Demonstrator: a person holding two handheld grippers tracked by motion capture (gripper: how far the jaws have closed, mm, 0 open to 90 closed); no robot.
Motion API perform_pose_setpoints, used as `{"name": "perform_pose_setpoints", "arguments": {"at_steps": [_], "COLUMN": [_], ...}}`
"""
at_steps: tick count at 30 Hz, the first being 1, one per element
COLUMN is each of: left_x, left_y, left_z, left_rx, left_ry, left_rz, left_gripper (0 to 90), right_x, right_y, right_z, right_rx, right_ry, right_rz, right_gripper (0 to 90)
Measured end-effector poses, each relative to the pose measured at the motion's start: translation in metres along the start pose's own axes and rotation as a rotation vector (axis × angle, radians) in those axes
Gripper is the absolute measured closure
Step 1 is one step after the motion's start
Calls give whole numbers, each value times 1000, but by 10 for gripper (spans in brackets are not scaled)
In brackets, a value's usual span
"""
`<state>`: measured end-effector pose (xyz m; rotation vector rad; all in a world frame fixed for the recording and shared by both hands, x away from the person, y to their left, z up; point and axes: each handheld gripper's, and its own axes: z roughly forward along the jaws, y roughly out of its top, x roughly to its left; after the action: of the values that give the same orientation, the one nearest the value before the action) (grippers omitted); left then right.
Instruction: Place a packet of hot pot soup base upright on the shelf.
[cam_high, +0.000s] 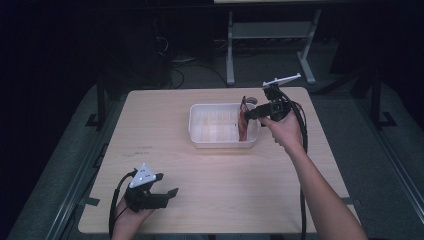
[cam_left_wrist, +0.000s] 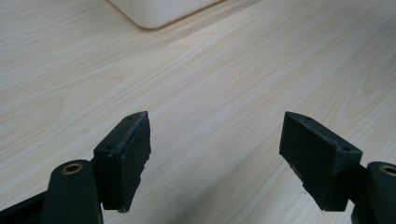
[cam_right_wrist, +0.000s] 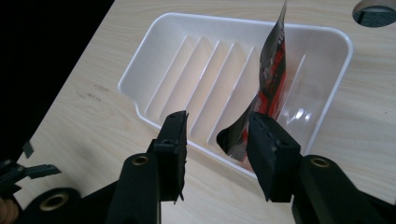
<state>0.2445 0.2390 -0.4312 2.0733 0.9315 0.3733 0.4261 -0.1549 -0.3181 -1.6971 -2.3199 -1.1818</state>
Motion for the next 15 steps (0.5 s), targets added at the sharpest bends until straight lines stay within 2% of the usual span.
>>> {"name": "perform_pose_setpoints", "arguments": {"at_steps": [15], "left_x": [1], "left_y": [0], "left_z": [1], "left_rx": [1], "left_ry": [1], "left_rz": [-4], "left_gripper": [242], "right_x": [-8], "right_y": [-22], "right_z": [-13], "right_rx": [-4], "right_ry": [54], "right_rz": [-12], "right_gripper": [527]}}
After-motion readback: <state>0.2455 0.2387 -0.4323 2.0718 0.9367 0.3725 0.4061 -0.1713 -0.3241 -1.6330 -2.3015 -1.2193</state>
